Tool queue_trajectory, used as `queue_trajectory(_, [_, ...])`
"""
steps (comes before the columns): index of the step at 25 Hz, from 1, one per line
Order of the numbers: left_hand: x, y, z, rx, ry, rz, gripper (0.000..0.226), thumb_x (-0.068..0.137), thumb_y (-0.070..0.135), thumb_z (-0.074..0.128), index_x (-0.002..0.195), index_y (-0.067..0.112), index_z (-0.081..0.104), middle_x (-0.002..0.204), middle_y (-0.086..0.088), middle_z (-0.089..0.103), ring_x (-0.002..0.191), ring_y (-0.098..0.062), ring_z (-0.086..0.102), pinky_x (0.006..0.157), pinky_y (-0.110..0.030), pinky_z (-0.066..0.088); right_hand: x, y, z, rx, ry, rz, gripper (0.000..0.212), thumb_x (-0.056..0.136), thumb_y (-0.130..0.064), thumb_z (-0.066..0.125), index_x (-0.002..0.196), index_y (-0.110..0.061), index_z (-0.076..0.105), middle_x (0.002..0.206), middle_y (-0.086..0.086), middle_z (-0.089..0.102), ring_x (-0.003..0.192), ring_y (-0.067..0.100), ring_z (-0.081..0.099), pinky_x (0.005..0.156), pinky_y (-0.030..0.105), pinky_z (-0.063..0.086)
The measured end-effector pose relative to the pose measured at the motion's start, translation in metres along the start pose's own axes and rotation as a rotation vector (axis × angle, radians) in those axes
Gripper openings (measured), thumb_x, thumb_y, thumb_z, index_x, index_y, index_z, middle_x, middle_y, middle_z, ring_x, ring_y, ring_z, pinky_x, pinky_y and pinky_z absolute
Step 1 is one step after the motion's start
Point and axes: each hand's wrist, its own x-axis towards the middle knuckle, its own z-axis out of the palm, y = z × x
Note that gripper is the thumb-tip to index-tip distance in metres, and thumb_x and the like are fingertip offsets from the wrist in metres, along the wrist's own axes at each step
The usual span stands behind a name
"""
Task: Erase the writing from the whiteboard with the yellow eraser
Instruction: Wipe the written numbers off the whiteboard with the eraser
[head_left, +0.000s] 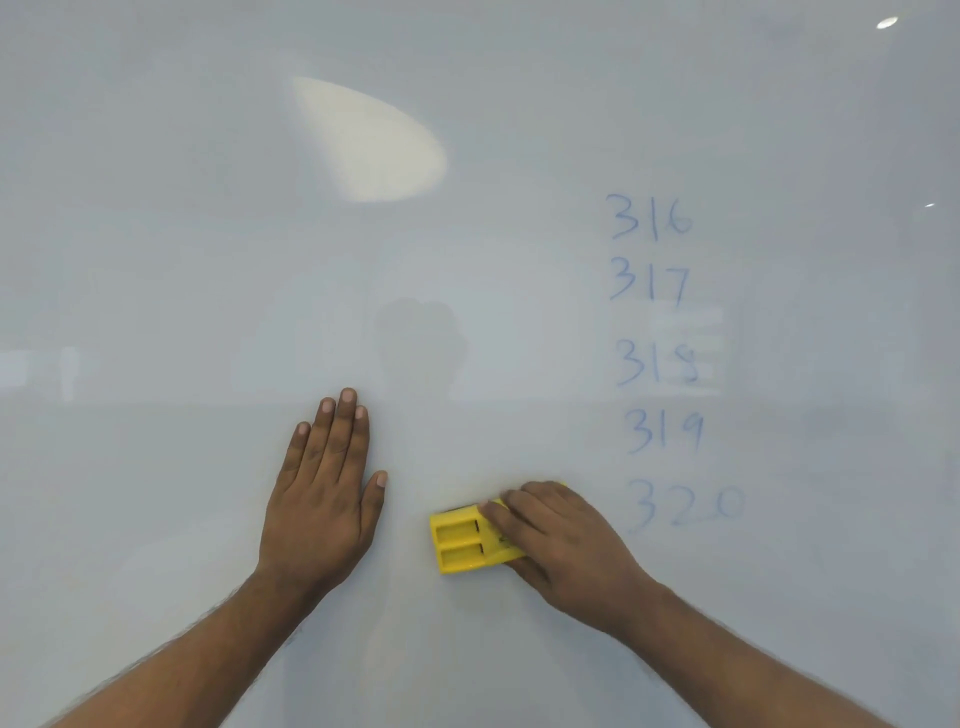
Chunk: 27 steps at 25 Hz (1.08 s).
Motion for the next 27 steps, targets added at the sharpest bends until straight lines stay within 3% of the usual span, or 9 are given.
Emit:
queue_trajectory(3, [-0.004,0.001,0.001,-0.001,-0.004,-0.006,0.065,0.102,0.034,0.031,0.157,0.0,0.023,0.168,-0.014,0.016,0.156,-0.027,0.012,0.127,-0.045,0.012,-0.021,0.018,-0.01,-0.043,-0.022,0.005,0.043,0.092,-0.029,0.062,0.131,-0.012,0.055,0.114,0.005,0.06,0.102,0.026,0.056,0.095,0.035,0.042])
queue_trajectory(10, [-0.007,0.007,0.003,0.006,0.01,-0.029,0.064,0.102,0.031,0.032,0.156,-0.002,0.023,0.167,-0.016,0.017,0.155,-0.03,0.014,0.126,-0.046,0.013,0.025,0.017,-0.01,0.066,0.132,0.251,0.047,0.096,-0.035,0.057,0.137,-0.012,0.052,0.119,0.007,0.06,0.108,0.029,0.056,0.098,0.038,0.042])
queue_trajectory(16, [-0.009,0.007,0.005,0.012,0.02,-0.022,0.064,0.102,0.032,0.032,0.156,-0.002,0.023,0.166,-0.017,0.018,0.155,-0.03,0.014,0.126,-0.046,0.013,-0.02,0.0,0.003,0.031,-0.006,-0.004,0.043,0.093,-0.024,0.063,0.133,-0.013,0.054,0.117,0.005,0.06,0.103,0.028,0.055,0.094,0.038,0.044])
queue_trajectory(21, [-0.008,0.008,0.002,0.031,-0.002,-0.023,0.065,0.103,0.033,0.031,0.156,-0.003,0.022,0.167,-0.017,0.016,0.156,-0.03,0.013,0.126,-0.048,0.015,-0.056,0.029,-0.009,-0.106,-0.094,-0.169,0.036,0.098,-0.019,0.056,0.133,-0.016,0.052,0.118,0.003,0.06,0.107,0.026,0.056,0.106,0.036,0.036])
queue_trajectory(25, [-0.007,0.01,-0.002,0.041,-0.025,-0.024,0.065,0.102,0.033,0.03,0.157,-0.002,0.021,0.167,-0.016,0.015,0.156,-0.029,0.012,0.126,-0.047,0.014,-0.031,0.052,-0.029,-0.05,-0.04,-0.007,0.04,0.095,-0.029,0.055,0.132,-0.014,0.054,0.117,0.008,0.061,0.106,0.03,0.056,0.099,0.038,0.041])
queue_trajectory(27, [-0.005,0.012,-0.006,0.035,-0.033,-0.027,0.066,0.102,0.034,0.03,0.157,-0.002,0.021,0.168,-0.015,0.015,0.156,-0.028,0.012,0.126,-0.046,0.014,-0.011,0.057,-0.04,0.007,0.062,0.114,0.044,0.095,-0.034,0.053,0.132,-0.01,0.055,0.116,0.01,0.062,0.106,0.03,0.056,0.096,0.037,0.042])
